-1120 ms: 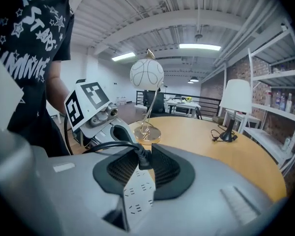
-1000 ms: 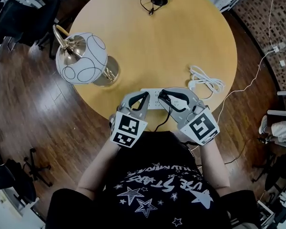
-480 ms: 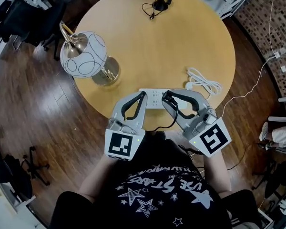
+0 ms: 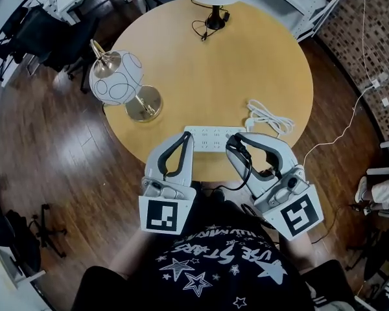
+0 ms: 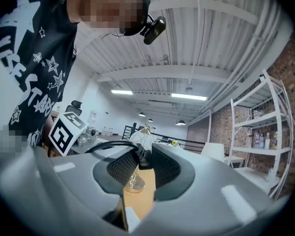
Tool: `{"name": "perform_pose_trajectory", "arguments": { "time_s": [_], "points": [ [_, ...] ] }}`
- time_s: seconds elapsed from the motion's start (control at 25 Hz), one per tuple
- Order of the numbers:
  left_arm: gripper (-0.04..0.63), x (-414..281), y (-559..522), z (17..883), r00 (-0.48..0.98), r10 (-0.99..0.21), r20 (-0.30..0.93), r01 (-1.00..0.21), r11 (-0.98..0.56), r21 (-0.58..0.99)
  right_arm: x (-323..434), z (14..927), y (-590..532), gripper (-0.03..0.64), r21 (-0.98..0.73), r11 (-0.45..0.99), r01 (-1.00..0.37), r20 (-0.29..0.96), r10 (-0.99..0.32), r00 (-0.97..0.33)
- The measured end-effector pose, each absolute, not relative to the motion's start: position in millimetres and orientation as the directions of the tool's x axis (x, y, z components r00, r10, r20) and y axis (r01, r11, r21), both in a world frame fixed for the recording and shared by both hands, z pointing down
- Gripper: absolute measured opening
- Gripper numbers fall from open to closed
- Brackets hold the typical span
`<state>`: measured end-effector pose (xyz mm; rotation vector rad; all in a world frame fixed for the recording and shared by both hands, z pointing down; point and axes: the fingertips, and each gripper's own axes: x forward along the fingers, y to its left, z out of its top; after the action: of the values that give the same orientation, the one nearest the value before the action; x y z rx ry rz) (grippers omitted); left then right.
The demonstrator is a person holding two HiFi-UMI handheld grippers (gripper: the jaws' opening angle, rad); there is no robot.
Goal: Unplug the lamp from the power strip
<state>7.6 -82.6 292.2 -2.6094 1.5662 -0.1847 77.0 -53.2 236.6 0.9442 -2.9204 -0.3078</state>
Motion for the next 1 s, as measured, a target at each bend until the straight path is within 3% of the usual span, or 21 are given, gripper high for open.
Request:
{"name": "perform_pose_trajectory", "arguments": {
  "time_s": [0.36,1.0],
  "points": [
    [0.003,20,-77,288,0.457,-0.889,0.023,-0.879,-0.456,-0.138,98,259,-68,0.089,0.099,0.703,-0.705,-0.013,-0.707,-0.707],
    [0.003,28,-73,293,0.468,-0.883,0.039,-0.874,-0.468,-0.13,102,284,-67,0.087,0.109,0.696,-0.71,0.02,-0.715,-0.698]
  ]
}}
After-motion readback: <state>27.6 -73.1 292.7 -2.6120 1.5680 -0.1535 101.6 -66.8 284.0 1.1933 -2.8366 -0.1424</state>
